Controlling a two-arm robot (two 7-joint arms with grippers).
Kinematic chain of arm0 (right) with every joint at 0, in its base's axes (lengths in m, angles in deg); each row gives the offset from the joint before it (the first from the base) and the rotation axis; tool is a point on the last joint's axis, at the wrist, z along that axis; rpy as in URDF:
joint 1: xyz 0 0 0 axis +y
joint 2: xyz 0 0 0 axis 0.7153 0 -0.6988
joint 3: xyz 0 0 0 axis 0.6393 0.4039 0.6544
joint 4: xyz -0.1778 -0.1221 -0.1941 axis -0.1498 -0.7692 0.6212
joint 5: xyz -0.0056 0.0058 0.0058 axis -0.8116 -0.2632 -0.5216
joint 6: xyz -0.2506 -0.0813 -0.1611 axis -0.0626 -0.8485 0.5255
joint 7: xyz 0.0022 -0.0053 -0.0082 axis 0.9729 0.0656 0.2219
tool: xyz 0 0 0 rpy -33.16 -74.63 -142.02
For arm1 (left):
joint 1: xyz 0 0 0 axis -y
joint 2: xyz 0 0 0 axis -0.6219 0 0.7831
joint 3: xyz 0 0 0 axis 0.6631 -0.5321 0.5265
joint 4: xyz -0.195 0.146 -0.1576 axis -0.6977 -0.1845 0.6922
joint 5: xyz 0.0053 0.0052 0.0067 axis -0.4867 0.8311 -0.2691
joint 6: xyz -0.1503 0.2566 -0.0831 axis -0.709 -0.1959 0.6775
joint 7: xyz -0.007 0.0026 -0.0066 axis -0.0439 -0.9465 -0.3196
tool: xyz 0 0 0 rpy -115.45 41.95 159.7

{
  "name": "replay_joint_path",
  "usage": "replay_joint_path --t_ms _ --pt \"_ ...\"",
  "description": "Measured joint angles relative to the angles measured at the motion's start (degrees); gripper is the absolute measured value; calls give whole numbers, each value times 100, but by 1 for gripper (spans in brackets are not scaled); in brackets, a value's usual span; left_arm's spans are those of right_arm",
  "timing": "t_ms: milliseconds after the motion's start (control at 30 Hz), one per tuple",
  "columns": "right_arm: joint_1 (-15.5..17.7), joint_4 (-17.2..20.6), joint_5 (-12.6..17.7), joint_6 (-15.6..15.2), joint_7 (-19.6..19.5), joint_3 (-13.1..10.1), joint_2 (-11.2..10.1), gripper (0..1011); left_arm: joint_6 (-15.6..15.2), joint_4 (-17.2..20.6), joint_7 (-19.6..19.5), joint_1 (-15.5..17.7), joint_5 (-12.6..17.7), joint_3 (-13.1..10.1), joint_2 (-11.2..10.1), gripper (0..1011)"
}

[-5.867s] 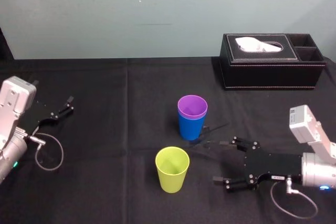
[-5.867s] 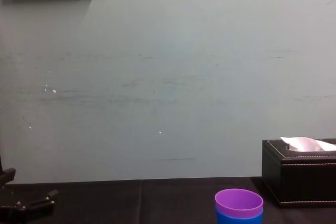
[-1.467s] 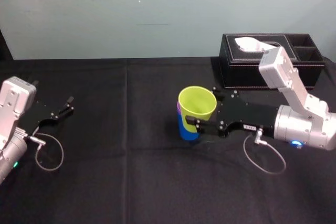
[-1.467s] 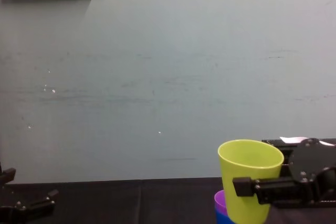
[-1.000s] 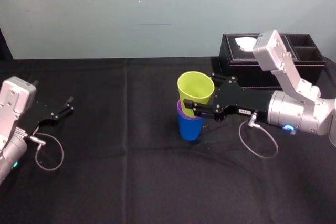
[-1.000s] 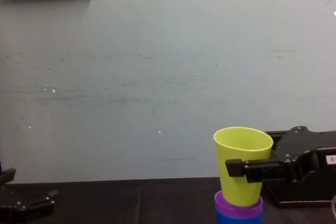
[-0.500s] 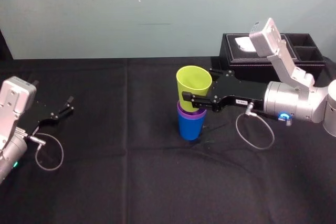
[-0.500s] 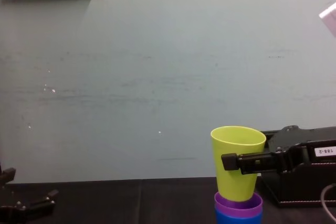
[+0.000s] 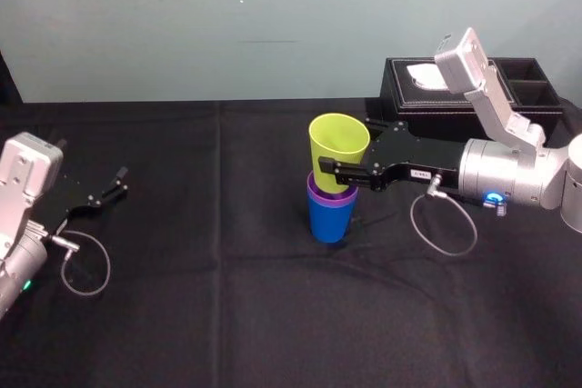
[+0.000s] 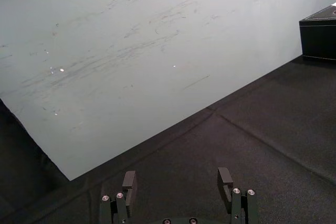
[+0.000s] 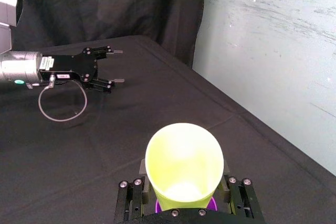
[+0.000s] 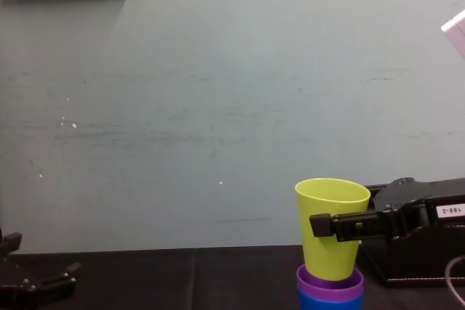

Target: Stack the three plastic cups sequentially using one hand.

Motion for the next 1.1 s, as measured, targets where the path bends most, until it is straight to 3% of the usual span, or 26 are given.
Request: replay_joint_path --t_ms 1100 --pt "-310 -458 81 1 195 215 87 733 0 0 0 0 0 0 0 1012"
